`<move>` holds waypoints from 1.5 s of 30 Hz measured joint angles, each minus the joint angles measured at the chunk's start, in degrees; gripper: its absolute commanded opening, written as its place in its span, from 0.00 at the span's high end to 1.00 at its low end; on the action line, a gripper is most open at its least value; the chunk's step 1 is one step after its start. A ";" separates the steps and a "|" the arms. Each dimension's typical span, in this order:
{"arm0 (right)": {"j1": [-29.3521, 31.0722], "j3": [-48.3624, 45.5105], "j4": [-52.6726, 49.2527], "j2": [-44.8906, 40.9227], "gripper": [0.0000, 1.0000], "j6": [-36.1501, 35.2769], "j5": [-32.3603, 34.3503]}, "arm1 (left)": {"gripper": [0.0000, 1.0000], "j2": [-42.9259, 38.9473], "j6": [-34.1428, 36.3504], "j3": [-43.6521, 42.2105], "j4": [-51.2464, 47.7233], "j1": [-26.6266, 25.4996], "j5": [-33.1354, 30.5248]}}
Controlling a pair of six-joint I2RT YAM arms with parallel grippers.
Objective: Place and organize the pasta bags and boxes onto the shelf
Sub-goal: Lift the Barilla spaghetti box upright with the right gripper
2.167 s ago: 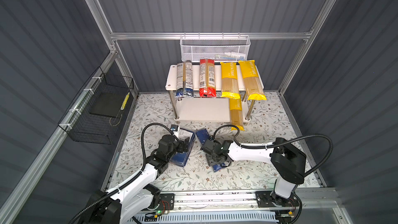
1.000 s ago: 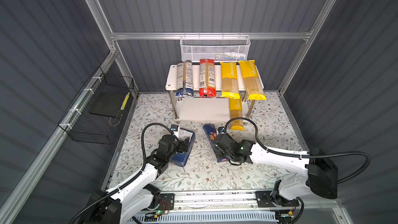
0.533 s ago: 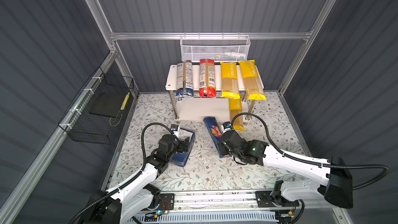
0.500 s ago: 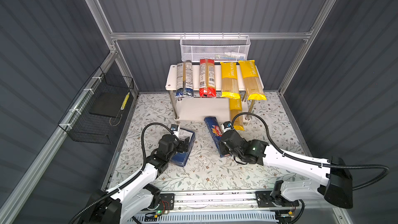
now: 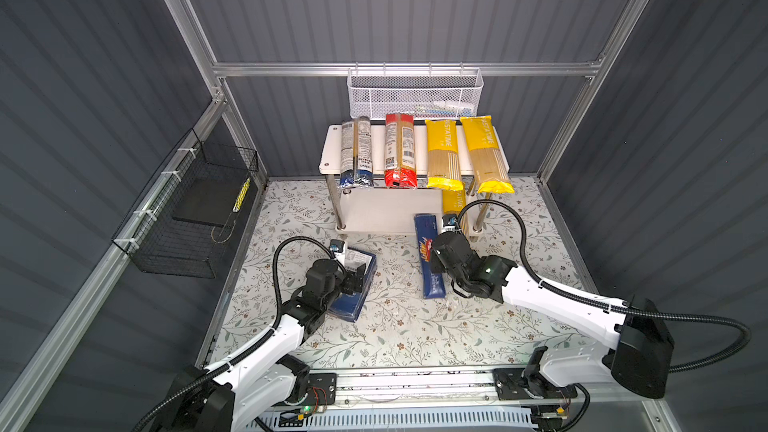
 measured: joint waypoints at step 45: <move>3.78 -1.29 -15.61 20.61 0.01 11.67 -15.67 | 0.01 0.72 0.00 0.31 0.02 0.00 0.46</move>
